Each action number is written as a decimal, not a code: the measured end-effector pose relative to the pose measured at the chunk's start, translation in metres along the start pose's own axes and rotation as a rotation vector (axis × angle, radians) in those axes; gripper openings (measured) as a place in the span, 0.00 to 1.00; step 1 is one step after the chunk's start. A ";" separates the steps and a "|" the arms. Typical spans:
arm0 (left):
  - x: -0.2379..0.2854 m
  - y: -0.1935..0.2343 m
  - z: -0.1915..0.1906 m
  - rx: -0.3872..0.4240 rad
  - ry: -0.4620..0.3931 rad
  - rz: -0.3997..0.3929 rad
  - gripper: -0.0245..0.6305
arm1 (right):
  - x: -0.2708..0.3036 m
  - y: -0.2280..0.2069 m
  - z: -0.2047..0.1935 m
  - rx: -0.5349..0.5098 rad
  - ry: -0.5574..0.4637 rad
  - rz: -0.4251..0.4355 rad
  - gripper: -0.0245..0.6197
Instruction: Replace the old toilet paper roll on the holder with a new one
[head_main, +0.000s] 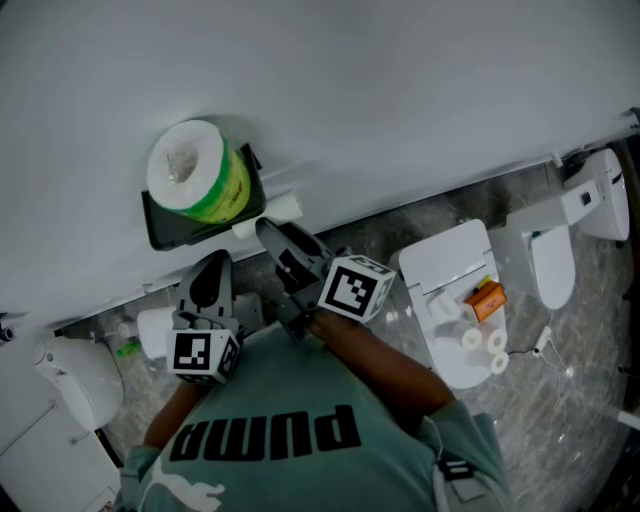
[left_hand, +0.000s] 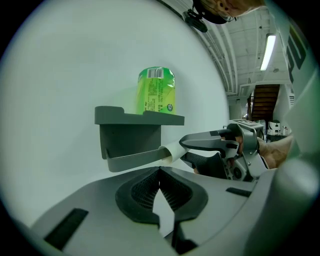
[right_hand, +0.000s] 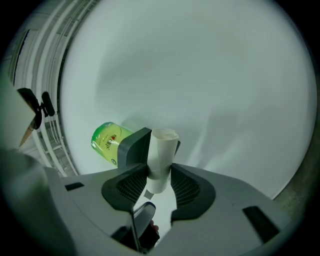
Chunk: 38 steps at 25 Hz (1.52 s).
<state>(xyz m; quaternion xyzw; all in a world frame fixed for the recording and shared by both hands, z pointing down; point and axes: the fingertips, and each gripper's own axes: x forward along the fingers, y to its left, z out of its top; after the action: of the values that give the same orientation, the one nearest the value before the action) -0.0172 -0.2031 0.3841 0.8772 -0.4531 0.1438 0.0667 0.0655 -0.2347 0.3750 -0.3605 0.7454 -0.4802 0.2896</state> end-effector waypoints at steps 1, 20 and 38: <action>0.002 -0.002 0.000 -0.001 0.001 -0.005 0.04 | -0.002 0.000 0.002 -0.003 -0.004 -0.004 0.28; 0.023 -0.022 0.005 0.004 -0.026 -0.159 0.04 | -0.039 0.002 0.029 -0.091 -0.177 -0.076 0.28; 0.010 -0.027 -0.006 -0.033 -0.025 -0.268 0.04 | -0.065 0.064 0.003 -0.480 -0.198 -0.166 0.28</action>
<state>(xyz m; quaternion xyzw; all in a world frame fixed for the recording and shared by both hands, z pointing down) 0.0095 -0.1937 0.3928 0.9304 -0.3349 0.1152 0.0944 0.0887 -0.1654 0.3207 -0.5239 0.7737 -0.2743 0.2271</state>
